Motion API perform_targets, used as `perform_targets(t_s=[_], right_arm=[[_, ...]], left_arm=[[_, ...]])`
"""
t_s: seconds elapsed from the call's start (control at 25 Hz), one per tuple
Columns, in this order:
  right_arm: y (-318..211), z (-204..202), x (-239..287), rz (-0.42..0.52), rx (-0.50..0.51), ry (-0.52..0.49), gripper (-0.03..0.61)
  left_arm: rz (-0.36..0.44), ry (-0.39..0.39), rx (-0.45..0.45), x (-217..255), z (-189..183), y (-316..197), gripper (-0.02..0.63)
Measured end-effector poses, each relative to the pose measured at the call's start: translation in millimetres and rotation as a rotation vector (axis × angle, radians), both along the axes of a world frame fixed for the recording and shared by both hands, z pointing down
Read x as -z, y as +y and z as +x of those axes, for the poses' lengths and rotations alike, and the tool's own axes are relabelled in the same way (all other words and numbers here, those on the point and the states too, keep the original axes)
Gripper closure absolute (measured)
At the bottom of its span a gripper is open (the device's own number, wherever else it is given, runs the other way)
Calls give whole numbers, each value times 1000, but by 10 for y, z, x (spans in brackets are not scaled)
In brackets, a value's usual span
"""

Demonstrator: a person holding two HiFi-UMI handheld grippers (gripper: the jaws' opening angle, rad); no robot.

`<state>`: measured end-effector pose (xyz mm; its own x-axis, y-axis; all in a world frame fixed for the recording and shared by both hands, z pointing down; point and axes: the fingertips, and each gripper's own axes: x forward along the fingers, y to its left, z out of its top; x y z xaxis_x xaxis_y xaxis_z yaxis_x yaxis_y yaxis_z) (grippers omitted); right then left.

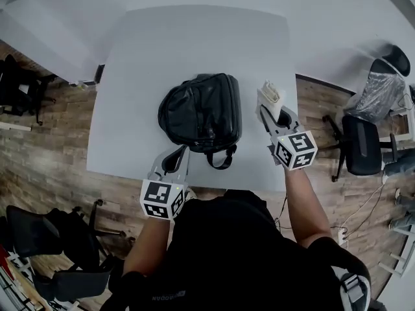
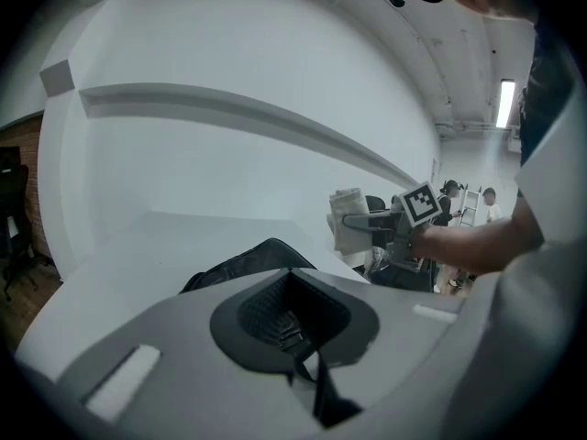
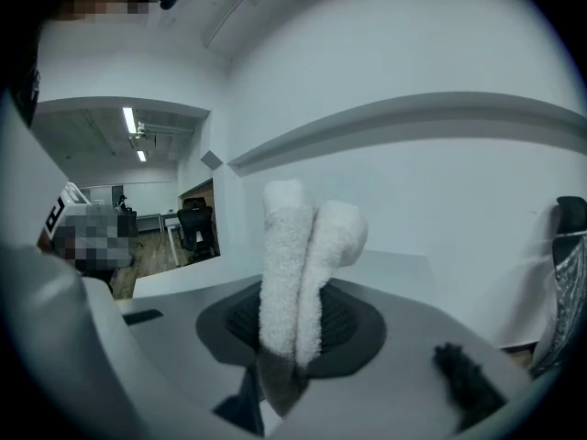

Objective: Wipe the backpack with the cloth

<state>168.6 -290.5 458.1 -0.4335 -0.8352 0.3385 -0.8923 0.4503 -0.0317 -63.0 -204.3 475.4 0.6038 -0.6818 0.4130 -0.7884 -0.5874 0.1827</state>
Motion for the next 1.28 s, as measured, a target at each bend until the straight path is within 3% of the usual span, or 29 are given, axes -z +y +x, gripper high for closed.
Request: perform_targets(t_s=[0.16, 0.4, 0.84, 1.28], right_arm=[[-353, 124, -217, -12, 26, 20, 491], [-742, 167, -634, -29, 91, 132, 492], [-1365, 59, -1258, -57, 170, 163, 492], [-1449, -70, -1479, -86, 207, 150, 492]], left_arm=[[-17, -30, 37, -91, 118, -45, 607], [-52, -60, 91, -199, 247, -32, 607], [-125, -107, 177, -406, 259, 82, 607], [-153, -116, 213, -484, 253, 165, 607]])
